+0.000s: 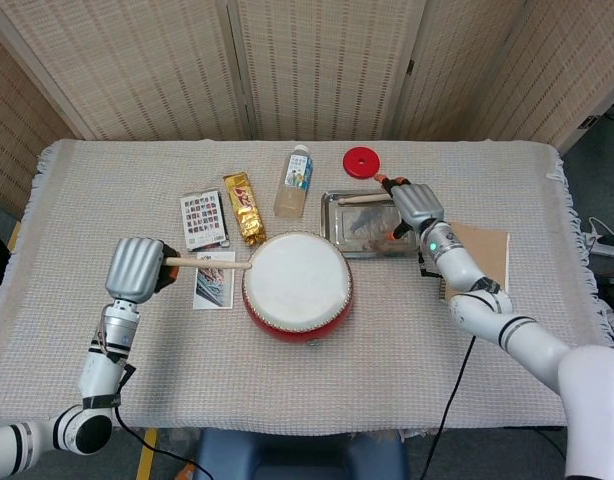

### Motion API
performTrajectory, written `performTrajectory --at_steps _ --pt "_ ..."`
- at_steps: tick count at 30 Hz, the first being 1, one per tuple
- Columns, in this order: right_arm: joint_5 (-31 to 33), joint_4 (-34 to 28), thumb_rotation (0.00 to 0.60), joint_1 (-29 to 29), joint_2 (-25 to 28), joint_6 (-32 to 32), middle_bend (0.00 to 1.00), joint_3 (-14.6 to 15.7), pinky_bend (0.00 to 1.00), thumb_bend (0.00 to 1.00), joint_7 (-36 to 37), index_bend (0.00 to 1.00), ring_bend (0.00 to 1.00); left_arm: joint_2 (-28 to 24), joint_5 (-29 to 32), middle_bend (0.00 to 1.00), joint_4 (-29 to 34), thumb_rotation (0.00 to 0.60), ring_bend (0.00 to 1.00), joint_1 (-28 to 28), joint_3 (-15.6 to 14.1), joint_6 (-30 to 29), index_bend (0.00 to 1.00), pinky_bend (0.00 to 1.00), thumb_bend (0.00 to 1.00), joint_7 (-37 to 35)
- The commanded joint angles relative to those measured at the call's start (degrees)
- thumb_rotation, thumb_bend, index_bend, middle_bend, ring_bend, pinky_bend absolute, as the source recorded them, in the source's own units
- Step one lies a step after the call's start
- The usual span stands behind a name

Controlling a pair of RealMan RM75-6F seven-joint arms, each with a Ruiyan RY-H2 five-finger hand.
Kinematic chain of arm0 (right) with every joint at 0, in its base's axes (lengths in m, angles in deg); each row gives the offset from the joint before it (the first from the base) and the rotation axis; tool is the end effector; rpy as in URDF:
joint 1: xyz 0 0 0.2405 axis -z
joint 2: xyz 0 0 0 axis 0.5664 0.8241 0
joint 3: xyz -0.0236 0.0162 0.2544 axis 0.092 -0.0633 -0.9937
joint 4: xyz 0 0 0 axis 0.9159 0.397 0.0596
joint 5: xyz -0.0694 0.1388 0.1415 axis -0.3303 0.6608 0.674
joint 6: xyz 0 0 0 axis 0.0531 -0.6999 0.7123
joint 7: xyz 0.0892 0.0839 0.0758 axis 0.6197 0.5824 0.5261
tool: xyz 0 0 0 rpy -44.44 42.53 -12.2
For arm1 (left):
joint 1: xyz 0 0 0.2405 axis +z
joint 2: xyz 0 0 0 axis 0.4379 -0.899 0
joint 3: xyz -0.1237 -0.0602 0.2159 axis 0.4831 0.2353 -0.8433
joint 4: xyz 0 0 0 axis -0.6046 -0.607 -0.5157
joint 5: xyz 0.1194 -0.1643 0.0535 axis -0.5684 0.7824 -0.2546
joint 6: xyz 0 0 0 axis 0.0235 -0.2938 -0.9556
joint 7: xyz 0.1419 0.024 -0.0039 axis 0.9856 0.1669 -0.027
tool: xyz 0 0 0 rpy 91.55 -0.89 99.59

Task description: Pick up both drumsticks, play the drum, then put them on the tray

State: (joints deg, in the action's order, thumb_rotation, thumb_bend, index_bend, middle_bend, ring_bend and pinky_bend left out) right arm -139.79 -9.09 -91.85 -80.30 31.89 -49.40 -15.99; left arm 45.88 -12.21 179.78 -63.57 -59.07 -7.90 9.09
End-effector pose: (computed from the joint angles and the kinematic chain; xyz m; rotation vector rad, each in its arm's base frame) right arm -0.1673 -0.4921 0.0507 1.7388 -1.0948 0.7751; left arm -0.1503 0.3454 0.0839 -1.5240 -0.7754 -1.0255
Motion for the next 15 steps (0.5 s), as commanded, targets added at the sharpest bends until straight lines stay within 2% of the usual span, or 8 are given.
performTrajectory --at_steps 1,5,9,13,15 --pt "0.73 -17.15 0.600 4.30 11.81 -6.86 0.20 -0.99 0.37 0.05 -2.49 0.13 0.13 0.57 -0.67 1.00 0.85 0.600 1.00 -0.53 -0.24 -0.29 1.00 1.00 0.57 1.58" --pt "3.02 -29.62 0.600 5.92 18.62 -10.51 0.23 -1.28 0.42 0.05 -5.74 0.16 0.16 1.47 -1.05 1.00 2.36 0.600 1.00 -1.43 -0.34 -0.54 0.98 1.00 0.57 4.55" --pt "5.30 -39.13 0.600 6.70 23.50 -12.85 0.27 -1.32 0.51 0.05 -8.15 0.20 0.20 2.80 -0.54 1.00 3.26 0.600 1.00 -2.43 0.02 -0.97 0.98 1.00 0.57 7.60" --pt "6.32 -42.20 0.600 6.79 25.06 -13.40 0.29 -1.30 0.54 0.05 -8.89 0.23 0.22 3.22 0.17 1.00 3.54 0.600 1.00 -2.88 0.17 -0.83 0.97 1.00 0.57 8.94" --pt "7.23 -46.20 0.600 6.80 26.89 -14.03 0.30 -1.39 0.55 0.05 -9.60 0.25 0.23 3.82 1.12 1.00 3.99 0.600 1.00 -3.58 0.36 -0.51 0.96 1.00 0.57 10.64"
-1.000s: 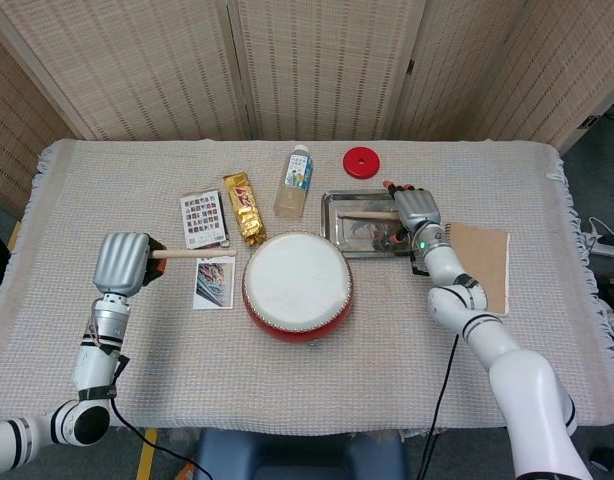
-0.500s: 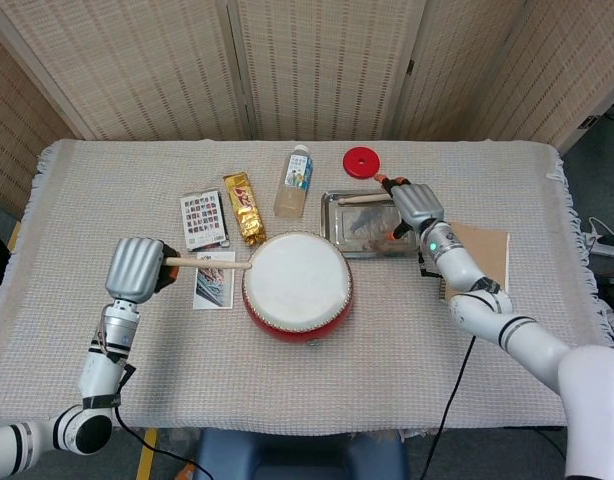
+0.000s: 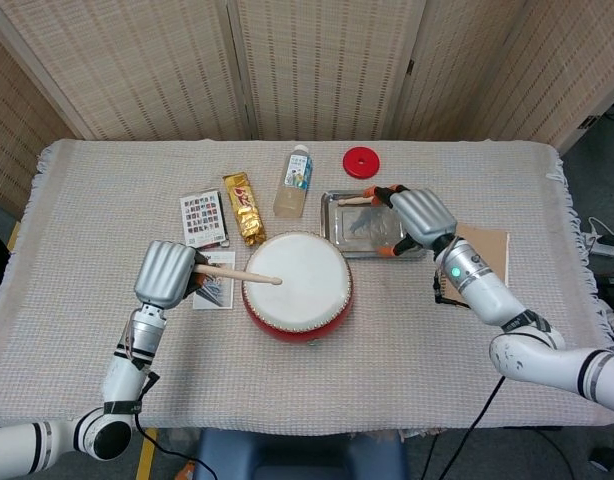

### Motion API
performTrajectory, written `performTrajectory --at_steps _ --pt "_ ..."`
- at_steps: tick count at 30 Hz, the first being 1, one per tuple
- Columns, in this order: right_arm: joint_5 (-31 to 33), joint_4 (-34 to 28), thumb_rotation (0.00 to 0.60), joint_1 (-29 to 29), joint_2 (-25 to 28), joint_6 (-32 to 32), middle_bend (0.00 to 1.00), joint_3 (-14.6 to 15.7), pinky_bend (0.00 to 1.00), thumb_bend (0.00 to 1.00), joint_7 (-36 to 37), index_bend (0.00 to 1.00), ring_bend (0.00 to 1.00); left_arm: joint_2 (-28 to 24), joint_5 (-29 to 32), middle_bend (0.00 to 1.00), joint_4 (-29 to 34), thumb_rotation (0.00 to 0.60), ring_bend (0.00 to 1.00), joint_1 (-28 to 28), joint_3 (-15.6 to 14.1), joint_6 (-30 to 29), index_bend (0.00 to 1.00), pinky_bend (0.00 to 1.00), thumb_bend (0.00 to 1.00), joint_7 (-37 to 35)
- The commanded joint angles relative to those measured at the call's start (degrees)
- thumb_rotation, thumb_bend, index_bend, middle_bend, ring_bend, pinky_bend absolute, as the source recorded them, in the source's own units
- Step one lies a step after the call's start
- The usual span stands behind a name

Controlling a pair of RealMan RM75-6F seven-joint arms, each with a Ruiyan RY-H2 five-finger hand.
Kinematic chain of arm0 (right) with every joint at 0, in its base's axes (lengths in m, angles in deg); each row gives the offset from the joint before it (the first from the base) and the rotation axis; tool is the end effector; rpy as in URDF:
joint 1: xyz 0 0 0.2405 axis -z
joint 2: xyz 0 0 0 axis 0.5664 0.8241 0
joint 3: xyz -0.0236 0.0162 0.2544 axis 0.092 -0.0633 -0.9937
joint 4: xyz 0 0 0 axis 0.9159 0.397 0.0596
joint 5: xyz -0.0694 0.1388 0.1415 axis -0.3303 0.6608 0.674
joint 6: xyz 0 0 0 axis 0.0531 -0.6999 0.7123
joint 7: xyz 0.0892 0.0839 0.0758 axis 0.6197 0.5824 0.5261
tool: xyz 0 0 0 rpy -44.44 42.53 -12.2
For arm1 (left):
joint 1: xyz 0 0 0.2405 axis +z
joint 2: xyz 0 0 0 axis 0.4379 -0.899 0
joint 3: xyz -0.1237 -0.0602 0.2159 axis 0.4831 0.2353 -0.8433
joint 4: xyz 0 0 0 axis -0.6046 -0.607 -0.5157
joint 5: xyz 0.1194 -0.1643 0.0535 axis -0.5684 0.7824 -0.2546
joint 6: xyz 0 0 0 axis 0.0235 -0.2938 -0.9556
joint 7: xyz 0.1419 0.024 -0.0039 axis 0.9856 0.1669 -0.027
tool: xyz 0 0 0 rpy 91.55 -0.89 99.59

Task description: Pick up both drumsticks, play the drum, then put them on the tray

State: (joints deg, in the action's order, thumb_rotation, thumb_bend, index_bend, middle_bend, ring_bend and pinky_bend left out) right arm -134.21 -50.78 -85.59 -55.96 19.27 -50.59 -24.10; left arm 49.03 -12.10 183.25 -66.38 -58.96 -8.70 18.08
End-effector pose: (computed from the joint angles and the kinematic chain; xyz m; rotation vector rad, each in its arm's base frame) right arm -0.1113 -0.4116 0.1225 1.8224 -1.0530 0.9728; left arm -0.1145 0.3374 0.0644 -1.6039 -0.6972 -1.0199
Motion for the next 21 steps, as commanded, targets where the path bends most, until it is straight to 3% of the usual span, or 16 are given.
performTrajectory --at_steps 1,3,8,21 --pt "2.20 -6.28 0.600 0.50 3.34 -1.67 0.31 -0.24 0.55 0.05 -1.77 0.25 0.24 0.96 1.54 1.00 0.76 0.600 1.00 -1.08 0.35 0.39 0.96 1.00 0.56 2.47" --pt "3.60 -12.56 0.600 -0.17 5.20 -1.28 0.31 -0.27 0.56 0.05 -2.51 0.25 0.24 2.33 2.87 1.00 1.65 0.600 1.00 -2.50 0.66 0.83 0.96 1.00 0.56 5.32" --pt "9.15 -17.66 0.600 -3.29 5.34 -1.23 0.31 0.45 0.56 0.05 -4.48 0.25 0.24 4.19 6.69 1.00 3.03 0.600 0.99 -4.61 2.09 0.56 0.95 1.00 0.56 9.36" --pt "19.48 -19.76 0.600 -12.36 -1.41 -5.12 0.34 2.59 0.56 0.04 -10.00 0.27 0.25 7.48 10.13 1.00 2.57 0.600 0.99 -7.20 3.77 -3.35 0.95 1.00 0.56 13.64"
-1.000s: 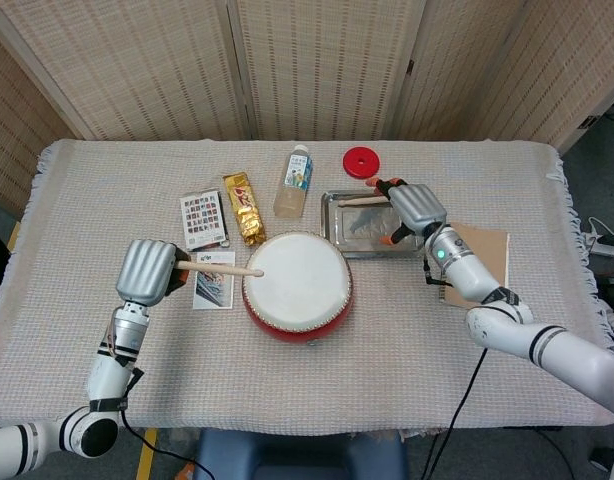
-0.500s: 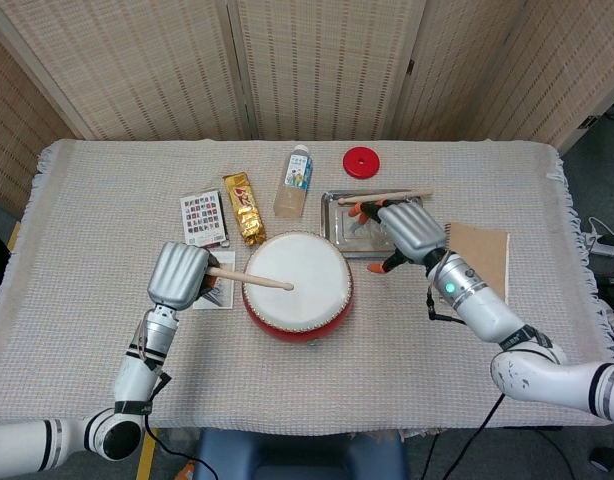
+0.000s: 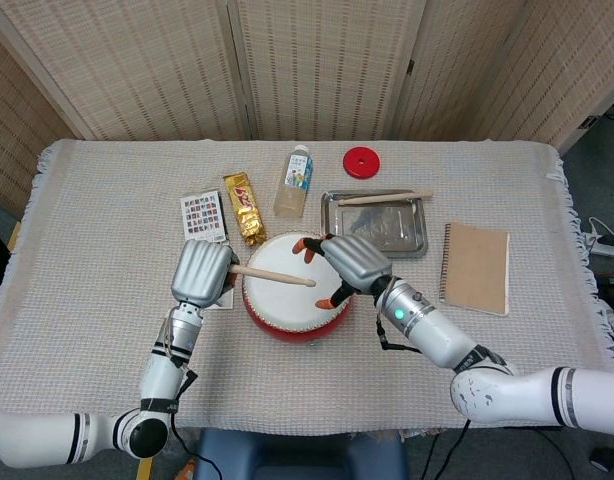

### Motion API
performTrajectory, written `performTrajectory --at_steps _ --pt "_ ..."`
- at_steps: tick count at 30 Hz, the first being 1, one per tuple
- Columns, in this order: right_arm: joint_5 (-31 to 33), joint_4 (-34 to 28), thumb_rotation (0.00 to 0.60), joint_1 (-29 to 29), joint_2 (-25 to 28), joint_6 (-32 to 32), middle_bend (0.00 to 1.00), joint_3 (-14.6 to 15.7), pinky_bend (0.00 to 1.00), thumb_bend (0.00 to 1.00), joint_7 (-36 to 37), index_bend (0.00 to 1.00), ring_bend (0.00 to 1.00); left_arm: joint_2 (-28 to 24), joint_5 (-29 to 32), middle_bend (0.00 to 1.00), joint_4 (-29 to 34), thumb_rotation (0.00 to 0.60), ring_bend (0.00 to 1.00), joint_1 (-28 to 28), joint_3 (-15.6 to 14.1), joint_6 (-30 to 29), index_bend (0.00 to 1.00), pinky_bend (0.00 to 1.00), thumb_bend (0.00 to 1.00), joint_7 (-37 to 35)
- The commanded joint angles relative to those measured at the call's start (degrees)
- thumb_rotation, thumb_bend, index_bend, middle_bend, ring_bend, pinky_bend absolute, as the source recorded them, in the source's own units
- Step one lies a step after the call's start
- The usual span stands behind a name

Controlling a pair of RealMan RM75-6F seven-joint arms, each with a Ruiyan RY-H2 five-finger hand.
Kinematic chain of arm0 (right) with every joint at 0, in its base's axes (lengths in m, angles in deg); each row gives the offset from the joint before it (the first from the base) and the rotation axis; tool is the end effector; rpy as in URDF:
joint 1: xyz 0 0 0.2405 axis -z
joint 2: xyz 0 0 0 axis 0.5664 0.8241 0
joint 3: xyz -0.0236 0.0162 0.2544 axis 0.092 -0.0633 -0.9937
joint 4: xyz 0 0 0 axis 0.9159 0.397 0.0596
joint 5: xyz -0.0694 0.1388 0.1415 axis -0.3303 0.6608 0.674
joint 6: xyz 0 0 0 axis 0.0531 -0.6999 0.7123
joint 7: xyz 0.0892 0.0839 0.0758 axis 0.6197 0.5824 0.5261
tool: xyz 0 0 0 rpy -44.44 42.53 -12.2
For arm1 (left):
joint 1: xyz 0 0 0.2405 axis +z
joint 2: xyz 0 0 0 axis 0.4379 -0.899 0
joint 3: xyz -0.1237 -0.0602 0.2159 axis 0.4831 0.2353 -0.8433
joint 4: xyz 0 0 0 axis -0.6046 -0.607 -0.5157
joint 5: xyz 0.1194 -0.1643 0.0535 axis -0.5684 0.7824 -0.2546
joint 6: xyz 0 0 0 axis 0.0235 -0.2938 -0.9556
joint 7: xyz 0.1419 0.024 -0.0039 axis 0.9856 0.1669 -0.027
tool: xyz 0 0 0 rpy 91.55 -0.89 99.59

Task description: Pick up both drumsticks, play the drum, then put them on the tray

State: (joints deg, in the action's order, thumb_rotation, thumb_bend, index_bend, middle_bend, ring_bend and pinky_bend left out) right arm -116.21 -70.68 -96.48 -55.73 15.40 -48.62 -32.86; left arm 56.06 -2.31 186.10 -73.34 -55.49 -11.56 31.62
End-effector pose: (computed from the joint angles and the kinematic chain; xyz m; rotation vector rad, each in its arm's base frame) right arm -0.0197 -0.3493 0.0777 2.0120 -1.2549 1.0272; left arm -0.0615 0.3386 0.0375 -1.6234 -0.6954 -0.9768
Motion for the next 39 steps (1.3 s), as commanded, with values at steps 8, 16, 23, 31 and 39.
performTrajectory --at_steps 8,16,23,31,39 --pt "8.12 2.88 0.600 -6.60 -7.48 -5.32 0.40 1.46 0.58 0.04 -4.94 0.36 0.29 2.32 0.26 1.00 -1.25 0.600 0.99 -1.41 0.54 -1.60 0.94 1.00 0.56 0.63" --pt "14.29 5.04 0.600 -10.69 -11.21 -7.73 0.47 1.17 0.59 0.04 -7.64 0.43 0.34 4.46 -1.23 1.00 -3.19 0.600 0.99 -2.83 0.23 -3.23 0.93 1.00 0.56 2.56" --pt "17.03 6.52 0.600 -12.61 -14.77 -10.79 0.56 0.44 0.62 0.11 -8.84 0.52 0.41 6.47 -2.31 1.00 -6.42 0.600 0.98 -3.75 -0.76 -3.77 0.93 1.00 0.56 4.53" --pt "17.13 7.07 0.600 -12.34 -17.38 -14.91 0.68 -0.34 0.70 0.21 -9.14 0.73 0.54 6.50 -4.59 1.00 -7.53 0.600 0.91 -3.33 -2.29 -4.17 0.87 1.00 0.55 4.85" --pt "15.67 7.55 0.600 -11.34 -19.41 -17.70 0.80 -1.32 0.76 0.22 -9.09 0.88 0.64 5.99 -5.87 0.89 -7.00 0.600 0.82 -2.74 -2.96 -4.15 0.77 1.00 0.54 5.12"
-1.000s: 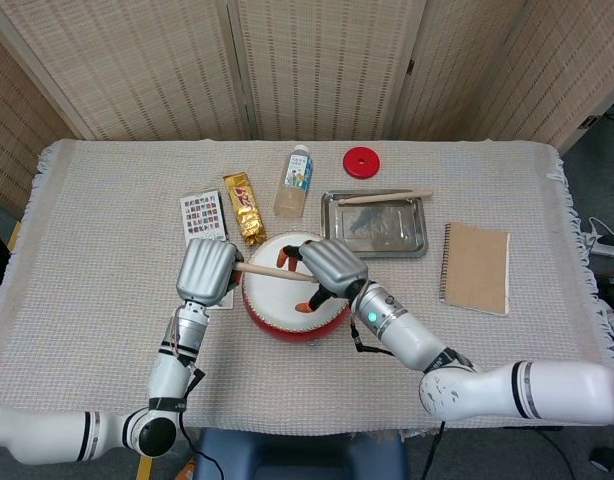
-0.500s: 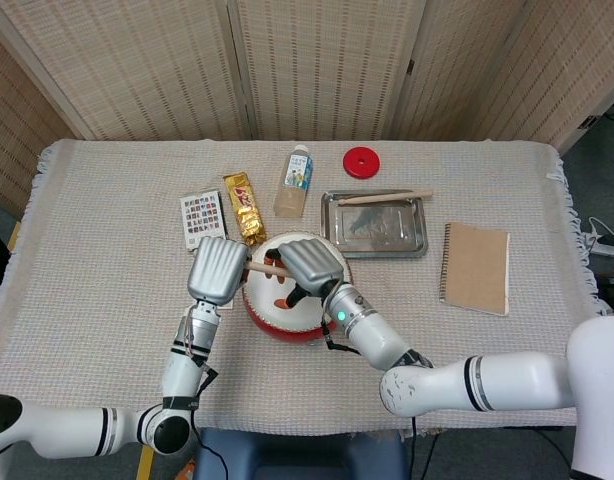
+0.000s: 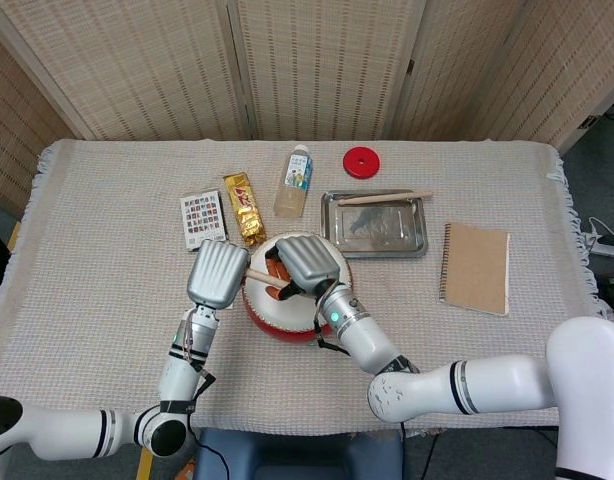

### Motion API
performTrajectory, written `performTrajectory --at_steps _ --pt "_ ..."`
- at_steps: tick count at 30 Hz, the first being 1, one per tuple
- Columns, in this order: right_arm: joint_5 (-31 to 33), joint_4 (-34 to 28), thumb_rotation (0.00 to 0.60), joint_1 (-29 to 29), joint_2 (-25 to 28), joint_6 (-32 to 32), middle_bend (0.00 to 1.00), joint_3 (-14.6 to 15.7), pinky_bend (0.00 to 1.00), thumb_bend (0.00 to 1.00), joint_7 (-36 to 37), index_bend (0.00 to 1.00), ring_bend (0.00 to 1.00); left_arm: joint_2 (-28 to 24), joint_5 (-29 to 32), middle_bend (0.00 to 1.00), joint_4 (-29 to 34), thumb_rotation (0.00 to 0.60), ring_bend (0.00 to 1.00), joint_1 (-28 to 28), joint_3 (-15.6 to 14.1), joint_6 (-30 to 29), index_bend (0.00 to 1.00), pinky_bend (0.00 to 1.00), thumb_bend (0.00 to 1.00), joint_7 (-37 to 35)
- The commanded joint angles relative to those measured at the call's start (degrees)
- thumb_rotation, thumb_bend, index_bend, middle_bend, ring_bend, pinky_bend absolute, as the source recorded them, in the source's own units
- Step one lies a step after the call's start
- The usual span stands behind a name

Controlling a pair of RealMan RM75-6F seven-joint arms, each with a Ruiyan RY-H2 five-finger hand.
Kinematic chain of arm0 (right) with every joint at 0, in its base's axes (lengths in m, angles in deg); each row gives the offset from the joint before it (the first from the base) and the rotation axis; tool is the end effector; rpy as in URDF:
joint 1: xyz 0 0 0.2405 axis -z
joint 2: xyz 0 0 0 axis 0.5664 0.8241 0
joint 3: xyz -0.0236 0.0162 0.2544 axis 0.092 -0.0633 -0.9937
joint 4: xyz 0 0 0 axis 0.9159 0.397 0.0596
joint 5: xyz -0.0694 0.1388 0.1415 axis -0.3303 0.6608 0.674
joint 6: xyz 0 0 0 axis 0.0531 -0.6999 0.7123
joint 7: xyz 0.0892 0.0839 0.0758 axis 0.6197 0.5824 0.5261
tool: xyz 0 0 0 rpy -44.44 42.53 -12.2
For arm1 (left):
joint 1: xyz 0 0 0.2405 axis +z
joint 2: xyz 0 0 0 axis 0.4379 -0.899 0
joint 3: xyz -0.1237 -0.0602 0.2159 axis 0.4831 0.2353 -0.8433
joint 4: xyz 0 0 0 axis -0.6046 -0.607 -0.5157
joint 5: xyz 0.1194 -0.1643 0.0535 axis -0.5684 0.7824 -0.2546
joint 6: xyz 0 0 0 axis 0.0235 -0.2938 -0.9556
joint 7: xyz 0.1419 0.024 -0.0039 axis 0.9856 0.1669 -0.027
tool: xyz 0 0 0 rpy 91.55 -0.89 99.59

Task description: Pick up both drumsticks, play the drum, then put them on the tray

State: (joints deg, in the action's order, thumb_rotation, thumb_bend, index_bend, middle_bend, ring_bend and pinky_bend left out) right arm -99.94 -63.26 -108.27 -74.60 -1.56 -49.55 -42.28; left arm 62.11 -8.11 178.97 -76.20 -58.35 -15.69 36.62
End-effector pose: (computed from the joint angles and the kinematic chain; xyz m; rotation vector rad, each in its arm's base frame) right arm 0.0343 -0.3559 0.0121 1.8686 -1.2949 1.0835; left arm -0.0488 0.3378 0.0162 -1.6199 -0.4872 -0.9603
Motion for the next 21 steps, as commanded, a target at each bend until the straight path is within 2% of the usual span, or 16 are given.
performTrajectory --at_steps 1,8,12,15,21 --pt "-0.80 0.18 0.600 0.66 -0.73 -0.97 0.81 -0.52 0.77 0.22 0.47 0.89 0.65 -0.12 -0.16 0.87 0.18 0.600 0.80 0.18 -0.16 -0.02 0.75 1.00 0.54 0.23" --pt "-2.49 0.70 0.600 2.50 -1.22 -0.89 0.84 -1.36 0.79 0.22 1.90 0.95 0.69 -0.52 -0.66 0.73 0.52 0.600 0.70 0.66 -0.45 0.00 0.55 1.00 0.53 0.70" --pt "-3.54 0.84 0.600 3.52 -1.09 -0.44 0.87 -1.61 0.80 0.22 2.60 0.99 0.71 -0.66 -0.85 0.66 0.58 0.600 0.64 0.91 -0.48 0.09 0.47 0.99 0.53 0.70" --pt "-3.80 0.80 0.600 4.16 -0.71 0.21 0.87 -1.66 0.80 0.22 2.85 1.00 0.72 -0.81 -1.21 0.60 0.57 0.600 0.57 1.10 -0.46 0.06 0.42 0.93 0.53 0.54" --pt "-4.53 0.63 0.600 5.21 0.02 1.20 0.88 -1.79 0.80 0.22 3.26 1.00 0.73 -1.47 -1.54 0.44 1.09 0.600 0.41 1.43 -0.49 0.50 0.32 0.72 0.51 0.34"
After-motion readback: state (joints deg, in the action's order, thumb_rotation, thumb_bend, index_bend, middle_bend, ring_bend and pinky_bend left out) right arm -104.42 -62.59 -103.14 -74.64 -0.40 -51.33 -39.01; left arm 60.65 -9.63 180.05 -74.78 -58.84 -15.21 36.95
